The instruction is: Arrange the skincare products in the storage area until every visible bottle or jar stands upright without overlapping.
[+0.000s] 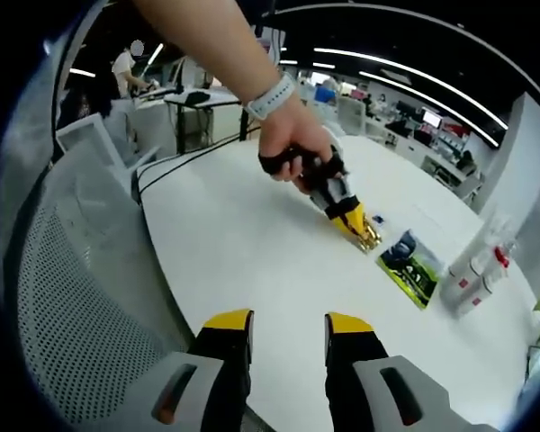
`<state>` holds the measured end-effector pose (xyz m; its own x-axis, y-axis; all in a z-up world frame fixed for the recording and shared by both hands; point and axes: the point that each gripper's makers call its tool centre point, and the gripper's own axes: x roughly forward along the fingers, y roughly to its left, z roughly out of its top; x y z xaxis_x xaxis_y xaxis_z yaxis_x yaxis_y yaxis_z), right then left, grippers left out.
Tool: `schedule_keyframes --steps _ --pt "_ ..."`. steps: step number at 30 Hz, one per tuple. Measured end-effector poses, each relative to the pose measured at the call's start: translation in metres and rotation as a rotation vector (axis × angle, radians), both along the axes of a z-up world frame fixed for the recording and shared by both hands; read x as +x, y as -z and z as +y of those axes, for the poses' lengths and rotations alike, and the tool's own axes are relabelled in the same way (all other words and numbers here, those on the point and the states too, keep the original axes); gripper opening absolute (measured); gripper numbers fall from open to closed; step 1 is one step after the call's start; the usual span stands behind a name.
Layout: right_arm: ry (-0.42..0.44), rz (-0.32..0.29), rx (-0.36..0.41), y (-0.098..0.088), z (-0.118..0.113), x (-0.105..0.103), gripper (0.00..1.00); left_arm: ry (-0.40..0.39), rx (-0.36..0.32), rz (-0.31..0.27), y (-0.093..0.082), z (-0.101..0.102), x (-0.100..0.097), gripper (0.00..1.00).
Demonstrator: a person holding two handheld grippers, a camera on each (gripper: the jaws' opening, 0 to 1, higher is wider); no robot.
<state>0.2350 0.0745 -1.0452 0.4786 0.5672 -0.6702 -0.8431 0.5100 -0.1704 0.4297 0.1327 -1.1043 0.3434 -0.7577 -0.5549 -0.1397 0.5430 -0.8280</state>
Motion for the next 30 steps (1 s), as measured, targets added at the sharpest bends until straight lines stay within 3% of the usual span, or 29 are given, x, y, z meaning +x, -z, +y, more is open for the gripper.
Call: schedule_keyframes --steps 10,18,30 --pt "-0.009 -0.003 -0.005 0.0 0.001 -0.001 0.3 0.002 0.008 0.021 -0.006 -0.003 0.003 0.11" --pt "-0.013 -0.005 -0.005 0.0 0.001 -0.001 0.29 -0.009 0.062 0.031 -0.011 0.004 0.005 0.2" --pt "-0.012 -0.012 -0.013 0.0 0.0 -0.001 0.29 0.01 0.148 -0.011 -0.021 0.013 0.005 0.38"
